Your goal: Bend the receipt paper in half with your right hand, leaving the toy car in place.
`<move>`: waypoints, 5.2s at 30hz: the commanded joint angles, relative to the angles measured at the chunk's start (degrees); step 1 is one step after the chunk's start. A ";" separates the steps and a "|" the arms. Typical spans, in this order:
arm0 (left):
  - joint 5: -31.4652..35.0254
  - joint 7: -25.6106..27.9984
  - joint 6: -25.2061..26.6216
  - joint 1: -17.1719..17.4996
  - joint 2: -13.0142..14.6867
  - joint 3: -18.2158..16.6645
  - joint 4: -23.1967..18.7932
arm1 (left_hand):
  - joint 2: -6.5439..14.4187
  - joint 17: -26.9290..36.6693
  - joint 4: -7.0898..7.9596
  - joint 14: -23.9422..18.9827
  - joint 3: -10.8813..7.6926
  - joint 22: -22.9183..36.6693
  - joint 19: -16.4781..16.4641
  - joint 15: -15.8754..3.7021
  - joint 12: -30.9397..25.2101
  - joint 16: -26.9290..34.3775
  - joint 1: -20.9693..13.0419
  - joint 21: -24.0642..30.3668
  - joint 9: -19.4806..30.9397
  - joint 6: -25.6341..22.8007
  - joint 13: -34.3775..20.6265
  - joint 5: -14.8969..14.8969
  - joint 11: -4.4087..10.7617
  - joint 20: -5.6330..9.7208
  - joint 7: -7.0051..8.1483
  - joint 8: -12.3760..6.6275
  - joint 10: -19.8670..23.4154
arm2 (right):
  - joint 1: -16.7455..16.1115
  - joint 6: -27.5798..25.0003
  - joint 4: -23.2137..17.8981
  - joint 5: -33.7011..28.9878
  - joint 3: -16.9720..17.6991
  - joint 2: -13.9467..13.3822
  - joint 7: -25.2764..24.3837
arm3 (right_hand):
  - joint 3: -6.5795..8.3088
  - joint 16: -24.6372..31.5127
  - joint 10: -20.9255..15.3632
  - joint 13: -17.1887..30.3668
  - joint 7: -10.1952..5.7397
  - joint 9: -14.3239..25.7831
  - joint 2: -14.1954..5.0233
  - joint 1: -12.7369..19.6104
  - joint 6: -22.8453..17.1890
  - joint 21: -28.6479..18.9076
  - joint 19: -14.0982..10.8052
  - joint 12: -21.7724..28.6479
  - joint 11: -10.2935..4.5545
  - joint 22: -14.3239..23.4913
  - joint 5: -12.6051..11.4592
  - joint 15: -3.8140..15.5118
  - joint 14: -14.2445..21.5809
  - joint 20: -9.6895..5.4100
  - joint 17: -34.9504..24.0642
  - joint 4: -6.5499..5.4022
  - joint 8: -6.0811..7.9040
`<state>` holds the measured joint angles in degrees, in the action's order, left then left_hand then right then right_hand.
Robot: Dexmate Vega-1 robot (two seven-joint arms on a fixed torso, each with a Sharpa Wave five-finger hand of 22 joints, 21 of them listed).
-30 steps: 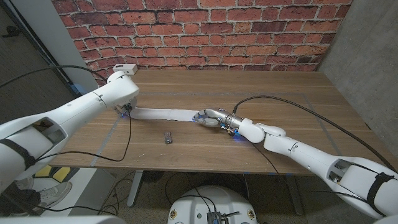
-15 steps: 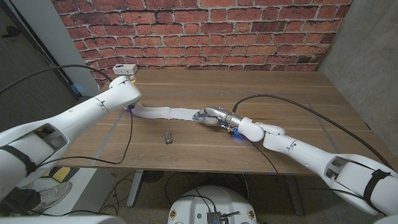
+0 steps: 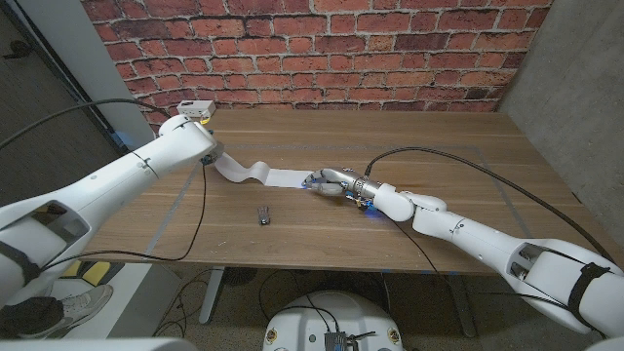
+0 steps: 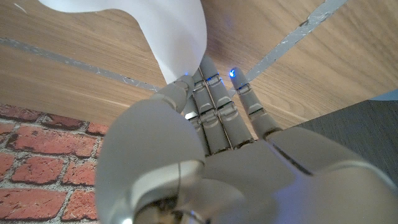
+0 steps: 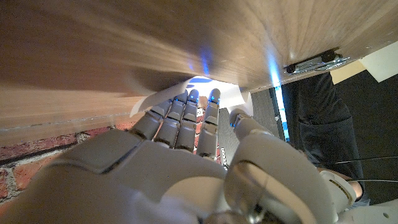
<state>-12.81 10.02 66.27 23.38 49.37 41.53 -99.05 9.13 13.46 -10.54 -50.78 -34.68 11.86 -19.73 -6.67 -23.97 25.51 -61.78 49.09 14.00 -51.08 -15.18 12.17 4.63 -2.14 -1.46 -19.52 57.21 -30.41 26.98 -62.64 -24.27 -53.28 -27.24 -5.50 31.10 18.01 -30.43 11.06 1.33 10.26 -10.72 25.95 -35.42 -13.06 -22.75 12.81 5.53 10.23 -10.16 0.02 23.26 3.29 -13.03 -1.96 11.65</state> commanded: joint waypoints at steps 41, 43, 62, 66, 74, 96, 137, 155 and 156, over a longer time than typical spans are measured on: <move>2.49 -11.02 -7.05 -1.57 4.09 0.02 -12.98 | -0.75 -0.52 1.30 0.90 0.97 0.18 1.18 -4.38 -0.30 -1.30 0.19 1.68 1.30 -0.13 -1.70 0.63 2.99 0.95 0.70 -0.16 1.05 | -2.21 -2.04 -2.03 -1.57 -0.65 -2.75 -1.26 | 0.49 0.04 -2.66 0.10 0.12 0.29 0.18 -0.75 -2.20 -0.26 -2.17 0.03 0.40 0.18 -0.01 -0.46 2.22 0.83 -0.04 -0.46 -0.31; 2.53 -11.19 -7.99 -1.43 3.73 0.02 -12.35 | -1.01 -0.56 1.33 0.89 1.13 0.16 1.07 -4.53 -0.19 -1.35 0.42 1.84 1.26 -0.10 -1.53 0.61 3.13 1.12 1.06 -0.04 1.10 | -2.35 -2.08 -2.31 -1.72 -0.59 -2.92 -1.26 | 0.52 -0.01 -2.69 0.10 0.14 0.29 0.19 -0.74 -2.18 -0.24 -2.18 0.00 0.45 0.18 -0.02 -0.42 2.23 0.86 -0.02 -0.44 -0.36; -8.73 -19.26 -35.21 4.62 -0.71 -9.17 -1.09 | -1.26 -0.94 1.29 0.20 1.10 0.08 0.71 -4.65 0.56 -1.68 0.87 2.79 0.97 -0.35 -0.41 0.74 3.29 1.39 1.11 0.52 1.41 | -3.13 -1.93 -2.89 -1.88 -0.06 -3.39 -1.15 | 0.35 -0.19 -2.89 0.12 0.09 0.30 0.44 -0.64 -2.22 -0.12 -2.26 -0.23 0.43 0.18 -0.01 -0.49 2.22 0.90 -0.05 -0.10 -0.53; -8.50 -21.16 -36.33 3.54 -1.37 -8.11 0.22 | -1.20 -1.01 1.38 0.31 1.05 0.06 0.85 -4.53 0.79 -1.85 1.00 2.87 0.93 -0.17 -0.24 0.76 3.22 1.31 1.04 0.70 1.17 | -3.23 -1.95 -2.94 -1.75 0.05 -3.49 -0.97 | 0.35 -0.23 -2.90 0.12 0.15 0.30 0.48 -0.62 -2.21 -0.10 -2.28 -0.27 0.52 0.18 -0.01 -0.50 2.25 0.92 -0.01 -0.03 -0.55; -5.51 -25.28 -32.18 -0.73 -2.28 -3.36 1.75 | -1.06 -1.27 1.34 1.11 0.93 0.03 1.42 -4.11 1.44 -2.51 1.07 3.09 0.82 0.68 0.24 0.79 3.50 1.07 1.27 1.34 0.51 | -3.28 -1.78 -2.77 -1.51 0.20 -3.49 -0.77 | 0.23 -0.37 -2.89 0.13 0.16 0.30 0.60 -0.67 -2.24 -0.04 -2.32 -0.41 0.17 0.18 -0.02 -0.48 2.32 0.97 0.04 0.09 -0.60; 0.34 -36.08 -24.75 -9.10 -5.71 6.89 7.07 | -1.14 -2.77 2.49 6.71 0.76 -0.20 4.51 -0.75 6.24 -7.68 3.99 4.22 0.06 7.90 2.36 0.60 1.20 -0.84 -0.18 5.96 -6.68 | -4.63 0.47 -5.95 1.06 2.72 -4.89 -1.37 | -0.09 -0.79 -1.38 0.16 -0.39 0.31 0.85 -0.50 -0.68 0.19 -2.29 -1.26 -0.08 0.18 -0.08 -0.63 2.22 1.43 0.13 0.83 -1.21; -3.07 -37.68 -36.26 -3.48 -3.18 0.62 5.33 | -3.23 -2.85 3.79 13.80 4.94 -1.05 9.62 3.41 11.08 -12.75 12.73 3.74 -3.05 25.25 2.46 -1.06 -3.89 -4.56 1.77 8.12 -16.89 | -19.35 -2.31 -32.80 0.00 21.17 -15.66 -11.76 | -1.18 1.49 -3.12 0.16 -0.22 0.27 1.09 0.02 -2.03 -1.32 -6.87 -0.87 0.17 0.47 -0.04 1.06 8.31 1.52 -0.35 2.88 -0.54; -9.71 -30.18 -53.34 7.45 -0.84 -10.26 3.69 | -2.93 -2.84 4.00 14.69 5.00 -1.10 9.83 3.50 11.43 -13.49 14.09 3.61 -3.12 22.67 2.42 -1.10 -4.16 -4.57 0.50 7.60 -17.88 | -20.84 -1.40 -33.48 -1.60 23.25 -15.06 -14.63 | -1.23 1.42 -3.26 0.15 -0.60 0.26 0.77 0.31 -2.43 -1.12 -6.51 -1.01 -0.18 0.55 -0.03 1.33 7.91 1.47 -0.62 3.39 -0.54; -10.84 -29.89 -55.85 8.46 -1.30 -11.32 4.46 | -2.99 -2.86 3.96 15.25 5.03 -1.11 10.17 3.39 11.54 -13.74 14.25 3.48 -3.12 22.30 2.42 -1.10 -4.11 -4.49 0.57 7.53 -18.22 | -20.59 -1.10 -33.20 -1.34 22.98 -14.88 -14.13 | -1.26 1.45 -3.26 0.15 -0.60 0.26 0.72 0.29 -2.44 -1.10 -6.47 -1.02 -0.49 0.55 -0.01 1.36 7.90 1.47 -0.67 3.37 -0.55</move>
<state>-18.27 -23.39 24.55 24.72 47.89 37.21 -95.88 6.12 10.48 -6.45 -36.33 -29.76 10.66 -10.02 -3.21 -12.58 12.26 -47.86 52.79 10.93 -27.88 -12.67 11.23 0.62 -6.75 -0.91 -11.70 39.67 -50.75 24.63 -95.47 -25.66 -31.00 -42.49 -19.55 29.82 19.30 -33.48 11.20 0.80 10.26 -9.88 25.74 -37.58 -14.20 -29.09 11.66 5.33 10.54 -10.16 1.02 31.01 4.71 -13.47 1.27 10.78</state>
